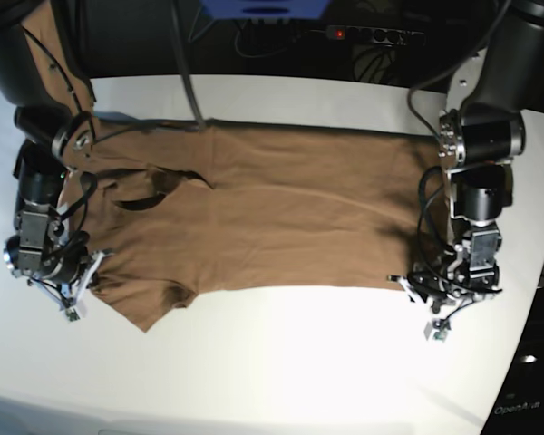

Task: Fold the T-shirt properly
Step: 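Lift the side edge with both grippers and fold it over the shirt body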

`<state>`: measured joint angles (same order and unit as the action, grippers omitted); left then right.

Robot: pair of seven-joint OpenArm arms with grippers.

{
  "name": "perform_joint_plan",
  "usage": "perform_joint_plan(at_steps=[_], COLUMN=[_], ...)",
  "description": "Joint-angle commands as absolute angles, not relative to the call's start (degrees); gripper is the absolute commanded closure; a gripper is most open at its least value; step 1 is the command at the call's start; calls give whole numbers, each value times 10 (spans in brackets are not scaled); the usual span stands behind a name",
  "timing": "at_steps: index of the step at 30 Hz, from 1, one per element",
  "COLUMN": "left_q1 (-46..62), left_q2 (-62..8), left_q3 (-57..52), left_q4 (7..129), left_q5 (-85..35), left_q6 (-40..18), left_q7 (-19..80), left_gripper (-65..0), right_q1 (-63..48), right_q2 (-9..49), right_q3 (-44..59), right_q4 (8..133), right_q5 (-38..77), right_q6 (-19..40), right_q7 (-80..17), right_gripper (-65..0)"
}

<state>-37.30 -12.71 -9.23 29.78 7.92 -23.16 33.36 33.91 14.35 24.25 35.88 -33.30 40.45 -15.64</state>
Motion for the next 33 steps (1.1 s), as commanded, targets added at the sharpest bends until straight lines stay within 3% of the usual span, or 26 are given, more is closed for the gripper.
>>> perform_joint_plan(at_steps=[1,16,33], left_q1=[-375,-363,-233], left_q2=[-126,-115,-98], left_q3=[-92,-94,-95], left_q4=[297,305,576], left_q5=[87,86,85], left_q6=[-237,-238,-239], left_q7=[361,361,440], left_gripper=[-88,-88,-88], right_q1=[348,262,204], right_q2=[157,122,118], right_q3=[242,241,246], right_q4=[378,516,550], right_q5=[-338,-354,-354], right_q6=[400,400,400], right_q7=[-152,-119,-42], right_gripper=[-3,-3,-3])
